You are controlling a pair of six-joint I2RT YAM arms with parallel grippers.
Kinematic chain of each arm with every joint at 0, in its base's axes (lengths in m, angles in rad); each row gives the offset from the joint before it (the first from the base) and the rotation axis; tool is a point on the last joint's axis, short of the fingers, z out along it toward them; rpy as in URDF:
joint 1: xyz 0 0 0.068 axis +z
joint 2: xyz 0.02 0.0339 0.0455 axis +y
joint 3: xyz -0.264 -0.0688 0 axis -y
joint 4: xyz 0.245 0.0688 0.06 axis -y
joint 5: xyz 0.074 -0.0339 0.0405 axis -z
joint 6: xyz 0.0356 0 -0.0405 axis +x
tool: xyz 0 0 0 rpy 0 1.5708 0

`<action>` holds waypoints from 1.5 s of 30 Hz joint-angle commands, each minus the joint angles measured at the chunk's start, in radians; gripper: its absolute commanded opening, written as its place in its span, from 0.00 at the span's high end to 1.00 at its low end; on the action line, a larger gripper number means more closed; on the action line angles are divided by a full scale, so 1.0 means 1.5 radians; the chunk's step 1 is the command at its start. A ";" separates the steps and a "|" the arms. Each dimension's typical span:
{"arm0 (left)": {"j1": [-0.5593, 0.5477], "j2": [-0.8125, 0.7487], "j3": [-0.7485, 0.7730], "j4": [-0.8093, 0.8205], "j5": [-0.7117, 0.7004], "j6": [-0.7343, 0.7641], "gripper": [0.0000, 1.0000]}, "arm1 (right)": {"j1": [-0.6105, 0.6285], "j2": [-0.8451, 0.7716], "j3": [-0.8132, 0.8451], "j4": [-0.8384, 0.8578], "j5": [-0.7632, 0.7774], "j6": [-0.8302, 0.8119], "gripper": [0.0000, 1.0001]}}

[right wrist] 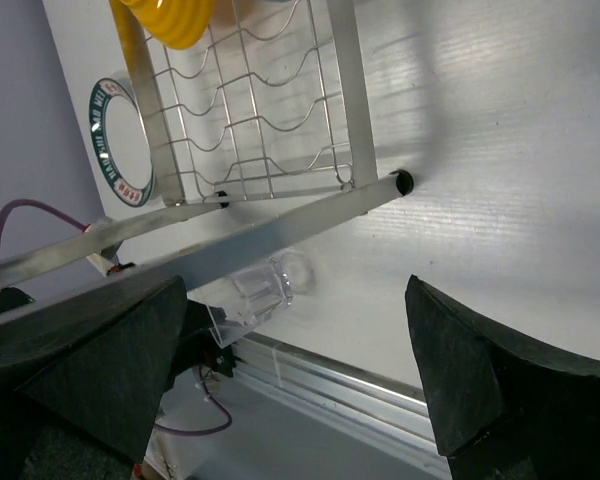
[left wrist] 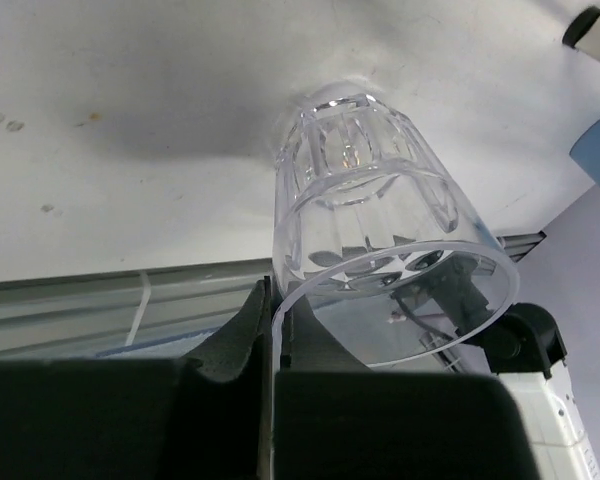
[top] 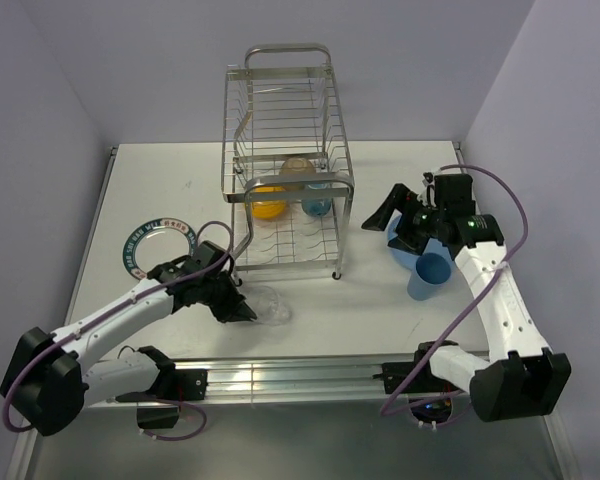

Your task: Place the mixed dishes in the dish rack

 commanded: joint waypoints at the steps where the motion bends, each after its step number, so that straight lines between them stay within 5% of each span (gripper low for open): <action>1: 0.007 -0.045 0.030 -0.042 0.005 0.040 1.00 | 0.004 -0.037 0.018 -0.059 0.024 0.007 0.02; 8: 0.008 -0.072 0.140 -0.039 0.178 0.108 1.00 | 0.010 -0.088 -0.020 -0.114 -0.164 0.035 0.02; 14: 0.008 -0.091 0.124 0.267 0.324 -0.054 1.00 | 0.093 -0.196 -0.153 0.072 -0.363 0.195 0.00; 22: 0.009 -0.095 0.057 0.481 0.381 -0.201 1.00 | 0.143 -0.296 -0.240 0.193 -0.374 0.334 0.00; 31: 0.008 -0.133 -0.019 0.603 0.397 -0.309 1.00 | 0.174 -0.301 -0.284 0.376 -0.354 0.464 0.00; 45: 0.008 -0.159 -0.028 0.581 0.407 -0.300 1.00 | 0.271 -0.230 -0.296 0.594 -0.282 0.590 0.03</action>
